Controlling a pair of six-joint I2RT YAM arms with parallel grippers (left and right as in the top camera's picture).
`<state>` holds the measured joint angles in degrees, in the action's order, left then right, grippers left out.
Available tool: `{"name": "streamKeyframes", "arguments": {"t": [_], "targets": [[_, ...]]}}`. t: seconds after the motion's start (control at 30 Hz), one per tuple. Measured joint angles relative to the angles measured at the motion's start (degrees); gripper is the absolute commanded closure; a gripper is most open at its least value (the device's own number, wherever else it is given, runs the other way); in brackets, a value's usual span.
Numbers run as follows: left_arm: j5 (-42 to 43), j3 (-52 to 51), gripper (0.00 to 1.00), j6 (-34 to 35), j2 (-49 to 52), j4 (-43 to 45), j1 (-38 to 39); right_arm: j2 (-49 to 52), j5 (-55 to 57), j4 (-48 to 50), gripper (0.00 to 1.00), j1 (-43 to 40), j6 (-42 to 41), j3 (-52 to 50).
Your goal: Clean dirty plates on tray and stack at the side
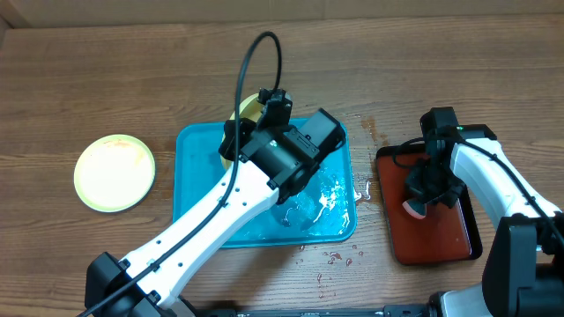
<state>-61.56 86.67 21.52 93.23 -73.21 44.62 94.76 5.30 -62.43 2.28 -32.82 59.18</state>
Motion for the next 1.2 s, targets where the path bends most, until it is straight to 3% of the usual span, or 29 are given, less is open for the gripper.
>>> {"name": "streamKeyframes", "arguments": {"t": [0.53, 1.2], "targets": [[-17.84, 0.0, 0.96, -5.27, 0.0, -4.15, 1.53, 0.0, -0.02, 0.79, 0.96, 0.0, 0.02, 0.0], [-21.03, 0.0, 0.95, -9.68, 0.0, -4.15, 1.53, 0.0, 0.0, 0.68, 0.96, 0.0, 0.02, 0.0]]}}
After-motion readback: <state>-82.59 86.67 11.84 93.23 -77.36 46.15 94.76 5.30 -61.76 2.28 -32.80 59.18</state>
